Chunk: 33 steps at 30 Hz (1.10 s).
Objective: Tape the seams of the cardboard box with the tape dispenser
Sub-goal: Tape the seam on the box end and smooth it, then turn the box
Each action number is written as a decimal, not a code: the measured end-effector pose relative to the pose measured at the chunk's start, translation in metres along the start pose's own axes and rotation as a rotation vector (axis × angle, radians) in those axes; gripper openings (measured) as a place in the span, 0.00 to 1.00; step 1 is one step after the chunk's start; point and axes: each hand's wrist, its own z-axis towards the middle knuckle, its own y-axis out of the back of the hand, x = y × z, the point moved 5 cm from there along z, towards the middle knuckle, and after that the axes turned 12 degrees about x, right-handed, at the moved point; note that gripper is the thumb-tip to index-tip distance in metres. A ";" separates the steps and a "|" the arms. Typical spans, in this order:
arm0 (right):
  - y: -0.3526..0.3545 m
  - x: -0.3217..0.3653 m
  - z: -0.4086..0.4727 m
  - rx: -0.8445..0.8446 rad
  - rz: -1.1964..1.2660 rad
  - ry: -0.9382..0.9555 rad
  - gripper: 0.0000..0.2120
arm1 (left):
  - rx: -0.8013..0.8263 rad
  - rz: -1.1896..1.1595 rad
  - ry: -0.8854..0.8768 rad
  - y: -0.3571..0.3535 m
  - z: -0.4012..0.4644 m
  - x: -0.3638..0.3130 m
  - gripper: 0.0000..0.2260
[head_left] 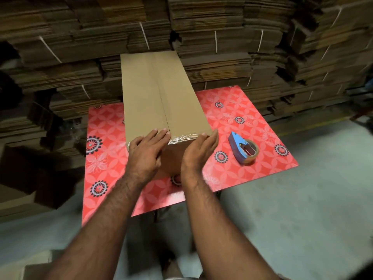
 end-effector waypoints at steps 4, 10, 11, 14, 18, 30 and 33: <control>0.017 -0.020 0.031 0.181 -0.066 -0.092 0.22 | 0.009 -0.016 0.019 0.002 -0.002 -0.001 0.29; 0.011 0.009 -0.023 0.290 -1.012 0.659 0.25 | -0.006 -0.005 0.002 0.001 -0.003 -0.003 0.30; 0.007 0.005 -0.028 0.360 -1.075 0.740 0.25 | -0.011 0.003 -0.004 0.001 -0.003 -0.002 0.30; 0.024 -0.003 -0.011 0.419 -1.210 0.849 0.24 | -0.004 0.011 -0.002 -0.001 -0.003 0.000 0.32; 0.031 0.000 -0.005 0.344 -1.240 0.732 0.26 | 0.010 -0.023 -0.020 -0.002 -0.001 -0.001 0.29; 0.032 -0.003 -0.002 0.507 -1.302 0.760 0.35 | 0.066 -0.001 -0.009 -0.003 -0.006 0.008 0.38; 0.024 0.001 -0.004 0.421 -1.145 0.646 0.28 | 0.032 -0.030 -0.001 -0.004 -0.005 0.007 0.32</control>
